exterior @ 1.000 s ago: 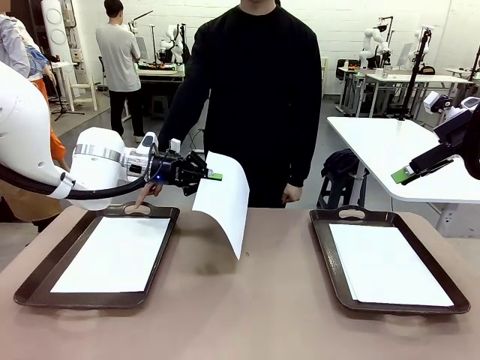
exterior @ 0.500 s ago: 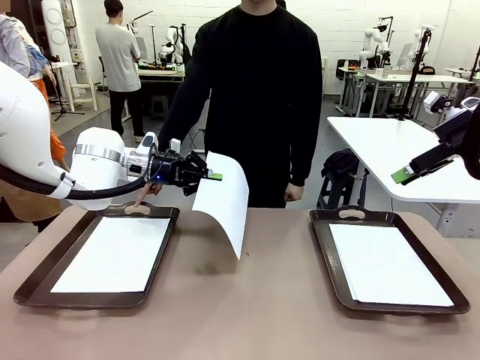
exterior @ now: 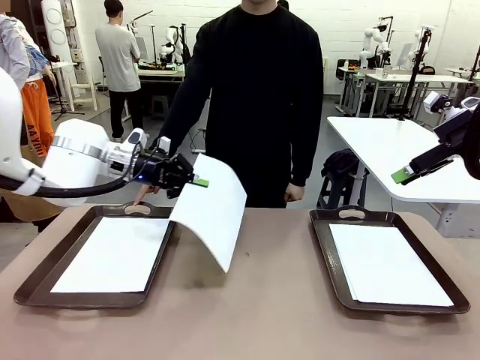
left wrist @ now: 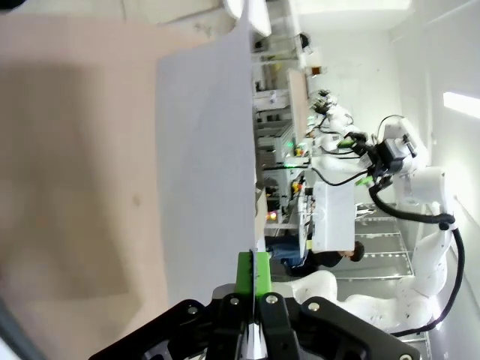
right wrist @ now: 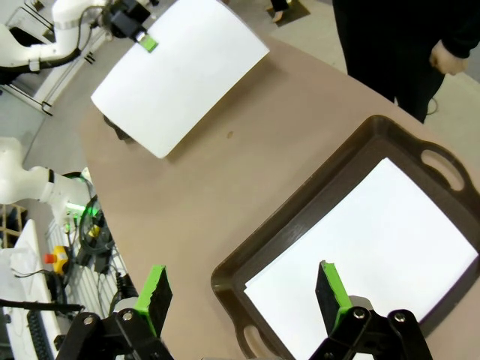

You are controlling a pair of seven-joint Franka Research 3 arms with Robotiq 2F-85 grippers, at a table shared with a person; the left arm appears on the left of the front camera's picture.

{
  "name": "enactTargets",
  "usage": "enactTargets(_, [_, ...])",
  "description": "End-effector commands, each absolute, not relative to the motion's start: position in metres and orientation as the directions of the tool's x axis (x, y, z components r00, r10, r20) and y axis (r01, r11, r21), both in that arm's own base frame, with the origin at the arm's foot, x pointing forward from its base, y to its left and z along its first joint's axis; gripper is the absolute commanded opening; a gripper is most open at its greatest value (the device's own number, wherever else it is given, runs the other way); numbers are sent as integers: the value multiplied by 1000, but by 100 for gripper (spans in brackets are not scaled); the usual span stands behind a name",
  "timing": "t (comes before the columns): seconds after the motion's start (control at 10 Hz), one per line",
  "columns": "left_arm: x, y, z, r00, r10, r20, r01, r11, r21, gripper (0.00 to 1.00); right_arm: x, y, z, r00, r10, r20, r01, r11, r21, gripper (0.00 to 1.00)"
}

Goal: Sort the A4 documents.
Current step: Place the A4 Paper in the designated Handle tray.

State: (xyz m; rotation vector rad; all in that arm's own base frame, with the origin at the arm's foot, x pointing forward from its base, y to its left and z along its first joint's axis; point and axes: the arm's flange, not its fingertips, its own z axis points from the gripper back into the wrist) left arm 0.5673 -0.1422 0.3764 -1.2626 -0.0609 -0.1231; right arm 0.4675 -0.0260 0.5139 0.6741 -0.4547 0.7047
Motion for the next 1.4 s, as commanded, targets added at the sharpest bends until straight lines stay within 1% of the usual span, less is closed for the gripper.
enactTargets(0.0, [543,-104,369,996,-66,57,75,320,-944,1,468,-25,514,680,439,588,-717,569,403,100])
enactTargets(0.2, [536,-67,370,999,-24,47,52,388,-920,1,468,-25,514,680,439,588,-717,569,403,100])
enactTargets(0.4, [538,-43,366,998,-52,24,45,444,-895,1,468,-25,514,680,439,588,-717,569,403,100])
enactTargets(0.7, [549,-3,357,1000,-27,-2,13,553,-833,1,468,-25,514,680,439,588,-717,569,403,100])
enactTargets(1.0, [562,28,346,998,70,2,-45,654,-755,1,468,-25,514,680,439,588,-717,569,403,100])
enactTargets(1.3, [572,44,336,994,83,-67,-106,729,-676,1,468,-25,514,680,439,588,-717,569,403,100])
